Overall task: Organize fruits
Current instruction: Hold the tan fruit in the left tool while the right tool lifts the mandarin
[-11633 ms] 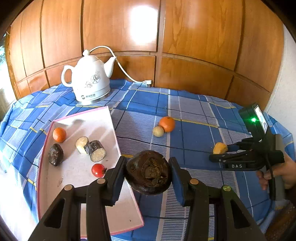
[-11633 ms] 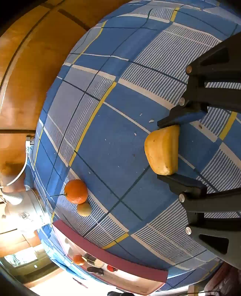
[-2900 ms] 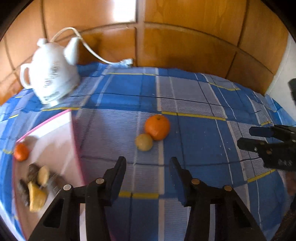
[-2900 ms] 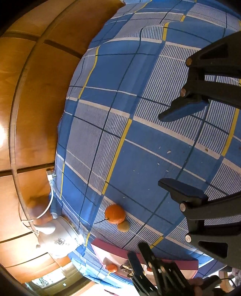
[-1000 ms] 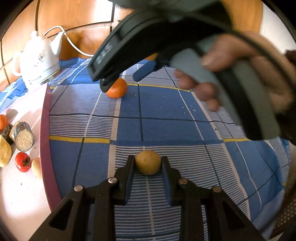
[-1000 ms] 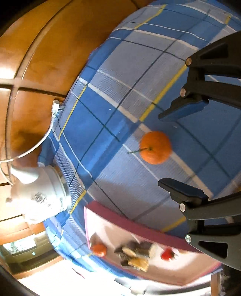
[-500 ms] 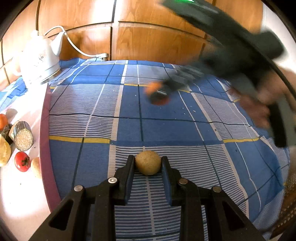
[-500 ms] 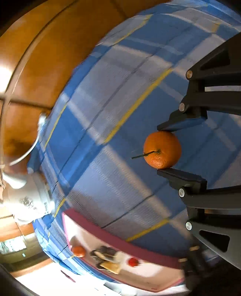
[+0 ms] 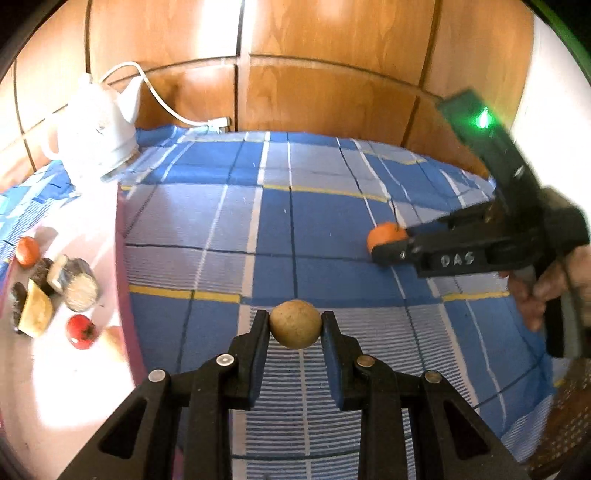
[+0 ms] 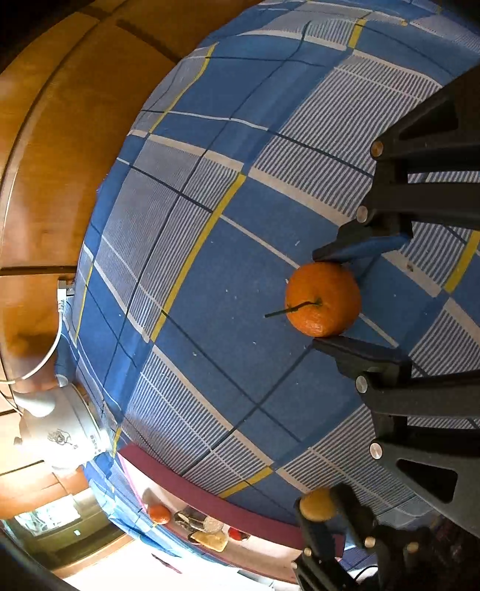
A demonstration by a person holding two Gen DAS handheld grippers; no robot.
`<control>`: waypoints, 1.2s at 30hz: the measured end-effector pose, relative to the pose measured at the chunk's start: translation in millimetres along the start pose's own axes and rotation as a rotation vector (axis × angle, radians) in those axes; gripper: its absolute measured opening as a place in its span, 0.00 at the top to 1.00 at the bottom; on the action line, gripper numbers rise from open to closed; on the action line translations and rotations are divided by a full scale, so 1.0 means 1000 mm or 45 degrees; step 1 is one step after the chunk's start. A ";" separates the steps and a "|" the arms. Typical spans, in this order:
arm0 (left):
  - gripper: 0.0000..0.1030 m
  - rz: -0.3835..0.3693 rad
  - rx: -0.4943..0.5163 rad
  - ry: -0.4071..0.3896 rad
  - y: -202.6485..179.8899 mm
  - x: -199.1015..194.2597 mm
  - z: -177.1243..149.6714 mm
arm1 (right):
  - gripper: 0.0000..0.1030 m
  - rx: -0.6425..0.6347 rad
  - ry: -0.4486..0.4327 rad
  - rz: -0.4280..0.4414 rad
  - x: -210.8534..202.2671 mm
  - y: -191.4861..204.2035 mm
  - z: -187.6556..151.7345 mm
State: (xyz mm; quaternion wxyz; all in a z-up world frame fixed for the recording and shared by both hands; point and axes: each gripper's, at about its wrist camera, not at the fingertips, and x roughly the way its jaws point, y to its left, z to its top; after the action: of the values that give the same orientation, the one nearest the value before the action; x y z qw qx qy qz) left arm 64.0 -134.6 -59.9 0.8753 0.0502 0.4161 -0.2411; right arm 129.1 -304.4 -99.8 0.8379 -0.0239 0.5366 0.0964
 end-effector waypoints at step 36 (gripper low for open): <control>0.73 0.059 -0.083 -0.061 0.019 -0.043 0.005 | 0.61 -0.129 -0.015 -0.120 -0.005 0.017 -0.005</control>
State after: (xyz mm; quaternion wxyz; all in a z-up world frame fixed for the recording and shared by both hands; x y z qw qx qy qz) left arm 53.1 -102.5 -26.3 0.8916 0.0257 0.4014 -0.2081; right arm 119.9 -289.3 -96.4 0.8425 -0.0911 0.5243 0.0839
